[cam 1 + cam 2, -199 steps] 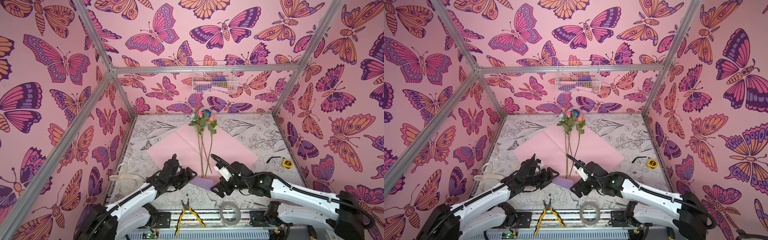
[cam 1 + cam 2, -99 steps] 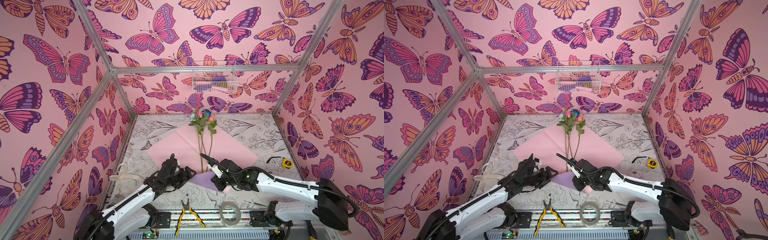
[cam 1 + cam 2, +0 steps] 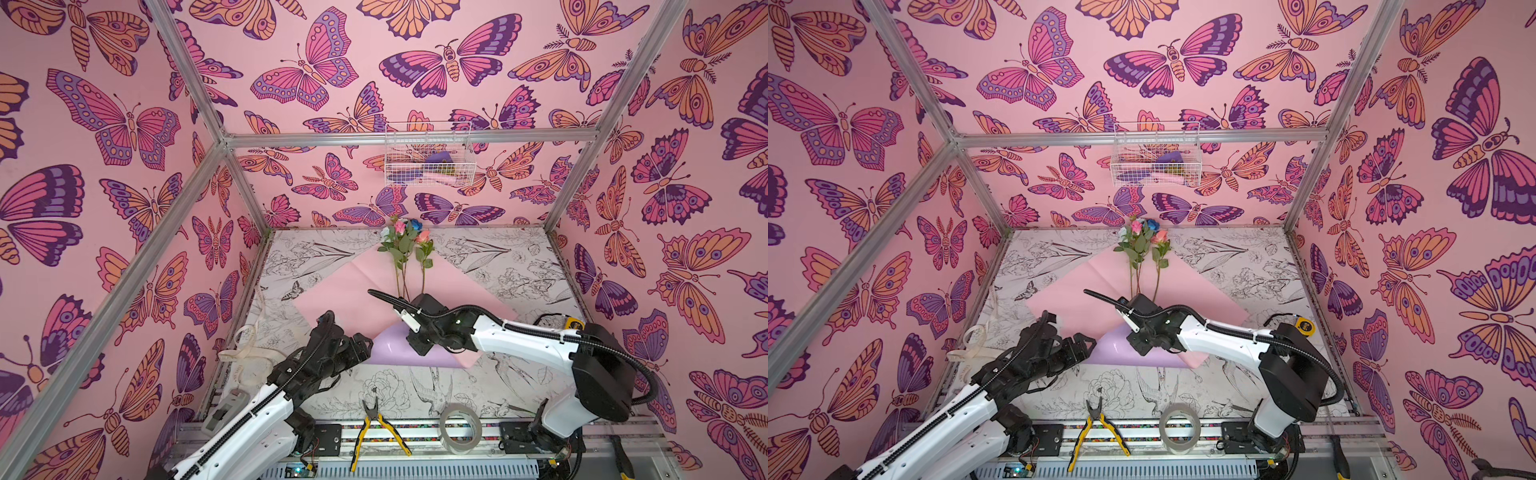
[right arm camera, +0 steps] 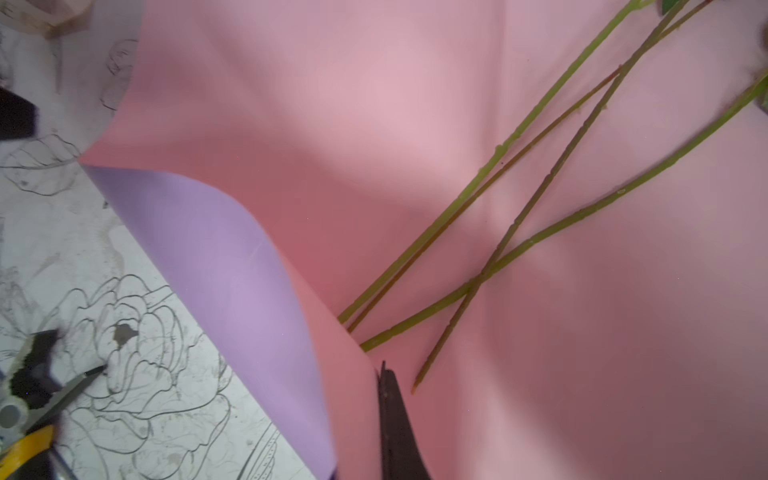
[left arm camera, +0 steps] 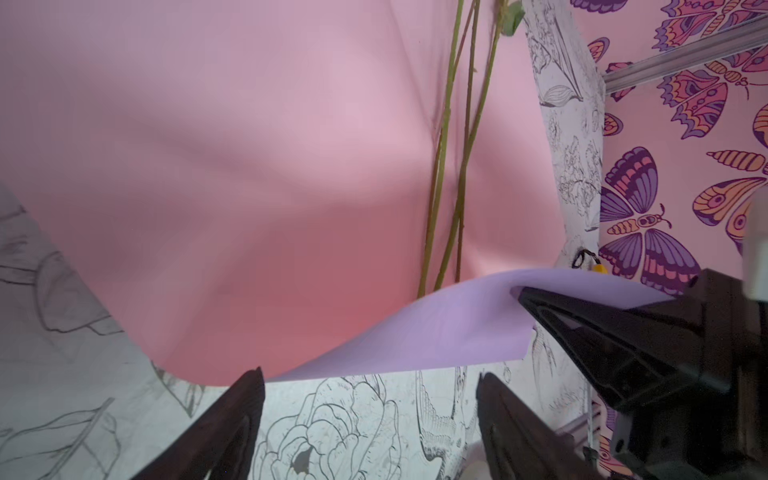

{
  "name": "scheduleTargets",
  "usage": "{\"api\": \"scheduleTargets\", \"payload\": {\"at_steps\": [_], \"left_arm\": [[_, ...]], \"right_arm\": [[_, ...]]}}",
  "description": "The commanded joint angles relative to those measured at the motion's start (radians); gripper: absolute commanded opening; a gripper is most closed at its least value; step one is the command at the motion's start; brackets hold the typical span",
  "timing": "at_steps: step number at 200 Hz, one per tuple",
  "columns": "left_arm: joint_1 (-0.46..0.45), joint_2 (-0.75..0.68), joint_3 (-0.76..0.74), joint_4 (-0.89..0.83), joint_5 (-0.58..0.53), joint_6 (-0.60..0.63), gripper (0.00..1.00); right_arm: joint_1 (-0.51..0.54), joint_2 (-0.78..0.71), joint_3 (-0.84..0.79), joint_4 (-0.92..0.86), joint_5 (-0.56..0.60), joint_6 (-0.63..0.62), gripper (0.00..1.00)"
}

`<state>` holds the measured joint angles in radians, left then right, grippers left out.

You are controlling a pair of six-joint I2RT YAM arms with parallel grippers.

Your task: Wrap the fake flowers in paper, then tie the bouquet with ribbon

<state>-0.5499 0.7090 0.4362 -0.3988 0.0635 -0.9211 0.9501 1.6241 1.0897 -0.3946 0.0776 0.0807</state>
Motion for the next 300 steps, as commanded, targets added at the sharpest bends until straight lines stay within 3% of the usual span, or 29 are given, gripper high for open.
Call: {"api": "scheduleTargets", "payload": {"at_steps": [1, 44, 97, 125, 164, 211, 300], "left_arm": [[0.005, -0.013, 0.005, -0.022, -0.108, 0.13, 0.82], [0.007, 0.051, -0.029, 0.222, -0.126, 0.428, 0.82], [0.051, 0.326, 0.04, 0.322, -0.005, 0.564, 0.84], [0.078, 0.455, 0.09, 0.331, 0.058, 0.586, 0.84], [0.099, 0.528, 0.119, 0.364, 0.137, 0.603, 0.84], [0.115, 0.608, 0.122, 0.367, 0.151, 0.591, 0.84], [0.136, 0.681, 0.137, 0.379, 0.207, 0.571, 0.72]], "right_arm": [[-0.032, 0.023, 0.049, -0.04, -0.031, -0.051, 0.0], [-0.095, 0.095, 0.114, -0.066, -0.119, -0.057, 0.0], [-0.119, 0.173, 0.181, -0.108, -0.153, -0.065, 0.0], [-0.129, 0.2, 0.198, -0.11, -0.165, -0.065, 0.0], [-0.146, 0.244, 0.246, -0.123, -0.172, -0.081, 0.0], [-0.176, 0.298, 0.295, -0.139, -0.196, -0.105, 0.0], [-0.191, 0.318, 0.297, -0.153, -0.179, -0.096, 0.0]]}}
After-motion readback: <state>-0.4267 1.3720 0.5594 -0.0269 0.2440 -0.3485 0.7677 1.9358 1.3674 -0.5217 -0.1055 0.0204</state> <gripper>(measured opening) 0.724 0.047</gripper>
